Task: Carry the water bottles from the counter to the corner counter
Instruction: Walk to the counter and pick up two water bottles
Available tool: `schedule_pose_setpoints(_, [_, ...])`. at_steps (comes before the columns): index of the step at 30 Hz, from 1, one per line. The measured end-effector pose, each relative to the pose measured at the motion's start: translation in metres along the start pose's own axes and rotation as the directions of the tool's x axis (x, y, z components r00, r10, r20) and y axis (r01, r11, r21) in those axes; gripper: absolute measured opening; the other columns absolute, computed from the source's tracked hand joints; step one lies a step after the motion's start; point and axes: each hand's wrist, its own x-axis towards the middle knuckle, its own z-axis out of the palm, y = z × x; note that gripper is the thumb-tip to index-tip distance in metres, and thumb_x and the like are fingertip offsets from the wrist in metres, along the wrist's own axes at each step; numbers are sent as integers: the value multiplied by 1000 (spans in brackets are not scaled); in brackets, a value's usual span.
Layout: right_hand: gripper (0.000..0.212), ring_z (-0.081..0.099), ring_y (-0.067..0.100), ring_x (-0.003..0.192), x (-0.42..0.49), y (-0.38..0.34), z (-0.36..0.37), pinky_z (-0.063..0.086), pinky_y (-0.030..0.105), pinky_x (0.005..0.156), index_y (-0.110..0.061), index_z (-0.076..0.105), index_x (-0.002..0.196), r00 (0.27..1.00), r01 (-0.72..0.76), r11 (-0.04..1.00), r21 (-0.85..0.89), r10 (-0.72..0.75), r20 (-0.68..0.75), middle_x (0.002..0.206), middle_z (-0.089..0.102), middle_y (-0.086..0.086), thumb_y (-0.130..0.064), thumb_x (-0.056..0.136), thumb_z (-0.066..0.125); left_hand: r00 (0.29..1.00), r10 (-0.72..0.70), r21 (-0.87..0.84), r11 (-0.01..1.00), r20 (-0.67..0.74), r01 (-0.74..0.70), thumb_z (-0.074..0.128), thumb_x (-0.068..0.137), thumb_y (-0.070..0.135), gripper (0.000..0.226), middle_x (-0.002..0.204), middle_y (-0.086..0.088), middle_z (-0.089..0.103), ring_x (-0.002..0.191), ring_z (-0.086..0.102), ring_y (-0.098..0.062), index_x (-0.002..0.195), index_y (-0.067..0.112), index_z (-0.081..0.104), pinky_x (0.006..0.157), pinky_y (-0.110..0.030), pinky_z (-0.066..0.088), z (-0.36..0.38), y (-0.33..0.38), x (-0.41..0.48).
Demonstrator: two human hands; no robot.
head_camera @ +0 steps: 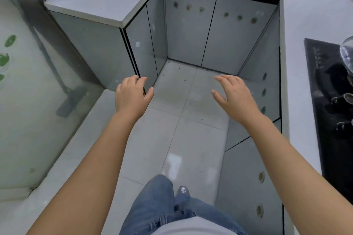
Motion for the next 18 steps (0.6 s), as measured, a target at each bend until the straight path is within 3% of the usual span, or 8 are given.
schedule_pose_setpoints(18, [45, 30, 25, 132, 309, -13, 6, 27, 37, 107, -10, 38, 133, 995, 72, 997, 10, -71, -68, 138, 44, 7, -31, 93, 41, 999, 21, -1, 1000, -45, -21, 44, 94, 35, 48, 140, -11, 48, 132, 39, -28, 135, 11, 47, 107, -41, 30, -9, -38, 300])
